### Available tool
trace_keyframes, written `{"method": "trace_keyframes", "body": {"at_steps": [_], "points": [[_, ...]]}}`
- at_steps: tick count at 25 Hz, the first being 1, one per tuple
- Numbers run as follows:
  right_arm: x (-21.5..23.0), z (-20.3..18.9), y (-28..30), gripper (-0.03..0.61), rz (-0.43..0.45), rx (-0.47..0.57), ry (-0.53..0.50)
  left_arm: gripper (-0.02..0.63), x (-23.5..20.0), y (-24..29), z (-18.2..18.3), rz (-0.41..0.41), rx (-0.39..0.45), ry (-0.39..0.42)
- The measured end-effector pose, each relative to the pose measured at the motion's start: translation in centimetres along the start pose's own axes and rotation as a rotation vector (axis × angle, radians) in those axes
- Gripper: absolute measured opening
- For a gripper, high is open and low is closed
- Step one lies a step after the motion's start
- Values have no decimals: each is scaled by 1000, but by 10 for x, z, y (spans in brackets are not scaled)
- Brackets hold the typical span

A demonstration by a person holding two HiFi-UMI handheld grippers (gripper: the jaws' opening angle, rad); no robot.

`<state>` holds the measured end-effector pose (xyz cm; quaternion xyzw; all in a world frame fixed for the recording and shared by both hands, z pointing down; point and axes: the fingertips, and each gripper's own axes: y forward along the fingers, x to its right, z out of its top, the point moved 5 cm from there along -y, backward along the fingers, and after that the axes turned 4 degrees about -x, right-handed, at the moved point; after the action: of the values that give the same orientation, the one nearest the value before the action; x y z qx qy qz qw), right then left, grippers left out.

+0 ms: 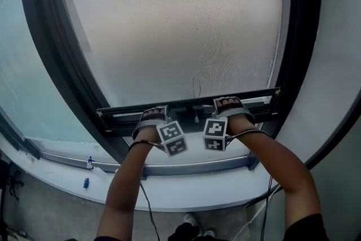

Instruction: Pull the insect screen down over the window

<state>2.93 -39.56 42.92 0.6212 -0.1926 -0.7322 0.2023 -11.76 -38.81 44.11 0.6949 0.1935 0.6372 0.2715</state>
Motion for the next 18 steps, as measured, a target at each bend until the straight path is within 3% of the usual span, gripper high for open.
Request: {"method": "trace_keyframes", "body": {"at_steps": [18], "points": [[-17, 2, 14, 354, -27, 29, 40, 393, 11, 11, 2, -47, 16, -61]]}}
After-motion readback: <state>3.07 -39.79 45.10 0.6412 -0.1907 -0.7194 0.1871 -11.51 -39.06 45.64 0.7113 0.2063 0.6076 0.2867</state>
